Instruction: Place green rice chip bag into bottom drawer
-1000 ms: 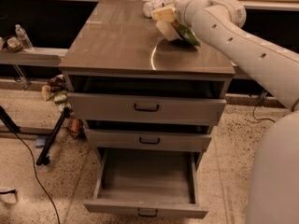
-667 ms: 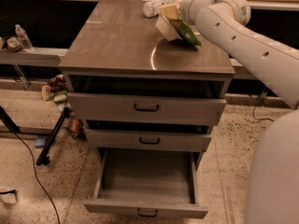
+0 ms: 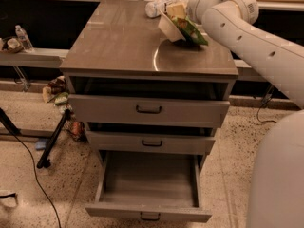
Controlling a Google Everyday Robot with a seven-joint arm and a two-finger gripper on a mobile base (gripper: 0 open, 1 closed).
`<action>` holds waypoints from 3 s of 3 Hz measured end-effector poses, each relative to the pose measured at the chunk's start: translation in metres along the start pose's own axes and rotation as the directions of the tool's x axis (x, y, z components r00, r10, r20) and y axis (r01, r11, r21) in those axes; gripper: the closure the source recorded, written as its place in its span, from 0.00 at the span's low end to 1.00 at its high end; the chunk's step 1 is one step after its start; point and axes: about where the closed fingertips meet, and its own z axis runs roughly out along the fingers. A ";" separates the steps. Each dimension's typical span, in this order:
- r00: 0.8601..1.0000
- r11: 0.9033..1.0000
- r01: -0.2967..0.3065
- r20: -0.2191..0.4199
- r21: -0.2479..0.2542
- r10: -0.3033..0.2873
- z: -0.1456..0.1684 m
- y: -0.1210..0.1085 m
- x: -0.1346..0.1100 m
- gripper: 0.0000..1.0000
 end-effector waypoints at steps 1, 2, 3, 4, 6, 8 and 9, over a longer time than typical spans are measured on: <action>1.000 1.000 -0.006 -0.021 -0.005 0.006 0.000 0.006 0.009 0.23; 0.999 1.000 -0.009 -0.048 -0.018 0.008 0.000 0.015 0.020 0.29; 0.996 1.000 0.004 -0.085 -0.013 -0.005 -0.002 0.016 0.029 0.30; 0.993 1.000 0.010 -0.115 -0.009 -0.011 -0.003 0.016 0.034 0.31; 0.985 1.000 0.005 -0.172 -0.021 -0.009 -0.007 0.022 0.051 0.36; 0.977 0.999 0.003 -0.215 -0.036 -0.011 -0.014 0.028 0.070 0.36; 0.972 0.999 0.009 -0.235 -0.051 -0.020 -0.017 0.033 0.079 0.61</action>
Offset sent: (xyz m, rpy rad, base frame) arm -0.0148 0.0123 -0.0392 -0.0108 0.0918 0.0070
